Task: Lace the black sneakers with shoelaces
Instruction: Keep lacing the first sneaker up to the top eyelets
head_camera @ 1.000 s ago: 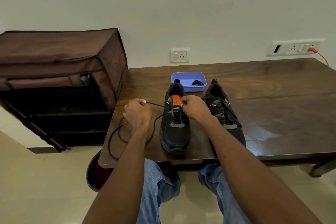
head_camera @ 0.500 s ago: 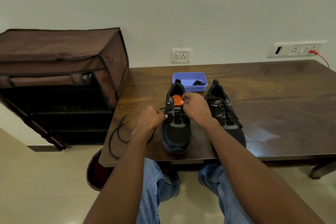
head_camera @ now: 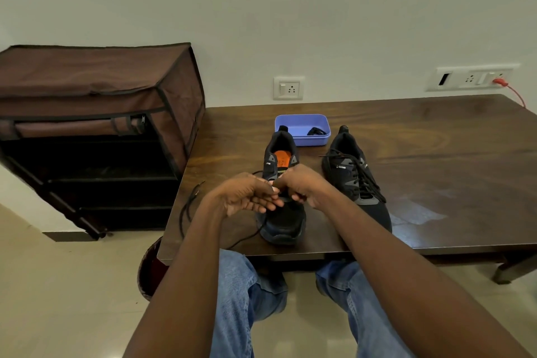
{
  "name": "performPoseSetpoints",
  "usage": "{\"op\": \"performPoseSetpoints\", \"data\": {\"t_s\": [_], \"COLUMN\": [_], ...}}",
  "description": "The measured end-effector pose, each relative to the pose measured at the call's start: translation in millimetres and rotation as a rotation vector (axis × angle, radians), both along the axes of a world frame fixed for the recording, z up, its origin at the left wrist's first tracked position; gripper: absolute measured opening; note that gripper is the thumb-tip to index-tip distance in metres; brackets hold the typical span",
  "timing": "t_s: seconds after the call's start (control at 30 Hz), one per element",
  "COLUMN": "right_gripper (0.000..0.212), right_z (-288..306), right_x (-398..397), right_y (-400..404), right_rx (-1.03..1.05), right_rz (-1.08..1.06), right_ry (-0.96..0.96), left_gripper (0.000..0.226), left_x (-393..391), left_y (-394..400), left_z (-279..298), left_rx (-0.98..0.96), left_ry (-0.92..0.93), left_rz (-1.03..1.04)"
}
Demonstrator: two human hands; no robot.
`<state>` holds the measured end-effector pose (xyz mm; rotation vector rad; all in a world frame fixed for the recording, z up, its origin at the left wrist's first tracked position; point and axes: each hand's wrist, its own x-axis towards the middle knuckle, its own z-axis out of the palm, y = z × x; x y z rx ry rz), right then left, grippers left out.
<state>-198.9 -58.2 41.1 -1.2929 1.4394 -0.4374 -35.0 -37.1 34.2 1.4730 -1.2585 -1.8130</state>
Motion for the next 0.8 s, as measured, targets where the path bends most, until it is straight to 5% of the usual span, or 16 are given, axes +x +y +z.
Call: {"op": "performPoseSetpoints", "data": {"t_s": [0.2, 0.33, 0.47, 0.57, 0.67, 0.8], "right_gripper": [0.026, 0.013, 0.012, 0.006, 0.012, 0.017], "right_z": [-3.1, 4.4, 18.0, 16.7, 10.2, 5.3], "right_x": [10.8, 4.3, -14.1, -16.4, -6.6, -2.4], "right_y": [2.8, -2.3, -5.8, -3.8, -0.2, -1.1], "right_rx": [0.140, 0.040, -0.013, -0.026, 0.025, 0.038], "right_rz": [-0.023, -0.203, -0.271, -0.173, 0.007, 0.074], "right_ry": [-0.155, -0.201, -0.525, -0.245, 0.083, 0.072], "left_gripper": [0.012, 0.013, 0.017, 0.022, 0.014, 0.012], "left_x": [0.3, 2.2, -5.1, -12.0, -8.9, -5.5], "left_y": [3.3, -2.2, -6.6, -10.8, -16.0, -8.1], "left_z": [6.0, 3.5, 3.3, -2.9, -13.1, -7.9], "left_rx": [-0.011, -0.166, -0.317, -0.256, -0.175, 0.045], "left_ry": [0.060, 0.110, 0.089, 0.045, -0.276, -0.163], "left_rz": [0.050, 0.440, 0.477, 0.443, 0.618, 0.439]}}
